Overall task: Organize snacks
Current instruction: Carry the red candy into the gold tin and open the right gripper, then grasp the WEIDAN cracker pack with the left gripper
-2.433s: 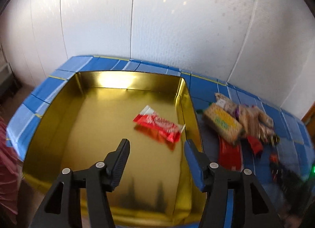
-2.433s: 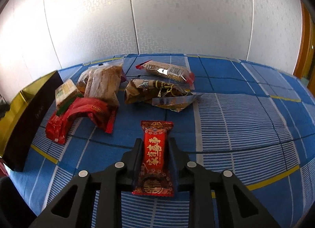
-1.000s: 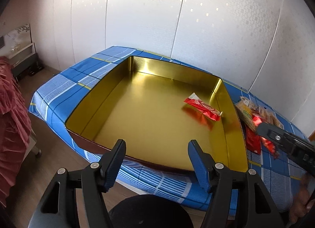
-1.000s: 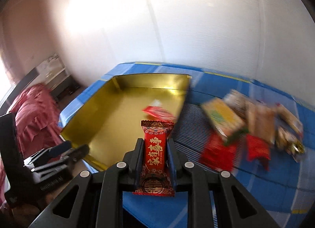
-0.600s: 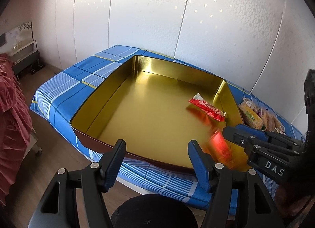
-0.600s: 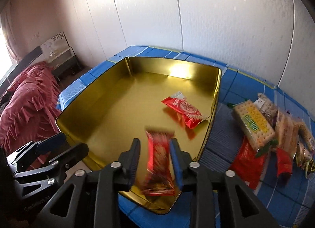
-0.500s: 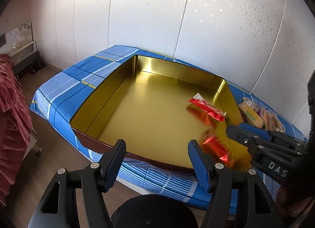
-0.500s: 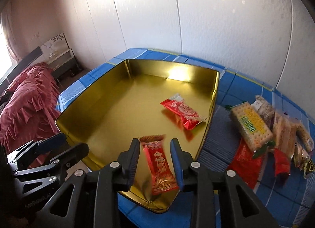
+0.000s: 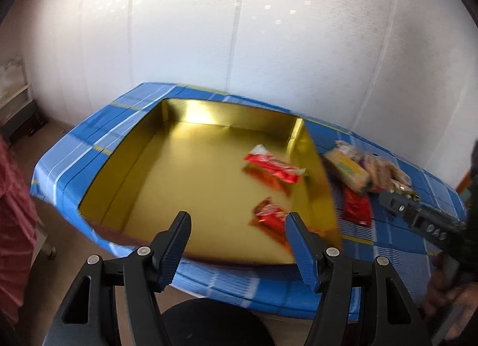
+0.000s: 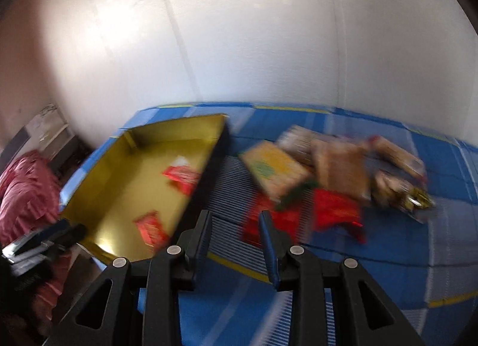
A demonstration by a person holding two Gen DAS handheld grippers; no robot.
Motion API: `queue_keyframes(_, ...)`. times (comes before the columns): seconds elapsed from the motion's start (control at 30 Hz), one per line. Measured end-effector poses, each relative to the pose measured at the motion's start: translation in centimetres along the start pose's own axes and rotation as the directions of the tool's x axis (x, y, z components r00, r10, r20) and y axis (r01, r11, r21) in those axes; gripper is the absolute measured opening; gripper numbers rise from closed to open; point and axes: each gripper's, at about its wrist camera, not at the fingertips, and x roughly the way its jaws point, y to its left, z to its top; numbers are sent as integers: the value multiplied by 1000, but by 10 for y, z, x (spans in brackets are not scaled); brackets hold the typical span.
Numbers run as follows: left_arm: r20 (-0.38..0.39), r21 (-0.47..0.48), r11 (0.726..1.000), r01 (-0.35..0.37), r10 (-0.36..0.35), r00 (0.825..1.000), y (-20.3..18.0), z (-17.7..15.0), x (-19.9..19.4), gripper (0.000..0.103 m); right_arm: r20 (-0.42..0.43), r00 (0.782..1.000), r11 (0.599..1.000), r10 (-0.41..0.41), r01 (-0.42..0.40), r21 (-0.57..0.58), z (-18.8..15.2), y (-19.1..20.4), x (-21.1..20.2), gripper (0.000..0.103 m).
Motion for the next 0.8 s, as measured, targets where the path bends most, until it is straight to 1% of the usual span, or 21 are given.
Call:
queue_keyframes(0.07,1,28,999,16,-16,1000,-11,4,-1,66,-13,999,999,-40,40,22,-7,-19,-2,33)
queue_keyframes(0.23,-20,94,990,104,-103,995,-47,21,1,66,-42,992,991,-121,123,52,-24,-62,-6,33)
queue_keyframes(0.3,-48,103,985,141,-136,990,-60,28,5,66,-49,988,987,-149,151,57,-30,-75,-7,33)
queue_keyframes(0.37,-81,106,976,192,-184,980,-76,34,10,66,-49,984,983,-172,175,59,-35,-88,-11,34)
queue_keyframes(0.43,-99,114,969,219,-208,973,-91,38,13,66,-48,981,980,-187,190,65,-37,-98,-10,35)
queue_keyframes(0.57,-142,147,959,241,-221,965,-121,43,27,66,-40,979,975,-201,203,90,-46,-112,-12,35)
queue_keyframes(0.73,-194,124,957,262,-236,952,-134,48,40,66,0,975,970,-224,222,102,-49,-118,-13,35)
queue_keyframes(0.8,-223,109,953,281,-252,942,-142,53,50,66,10,974,968,-226,223,111,-50,-120,-12,35)
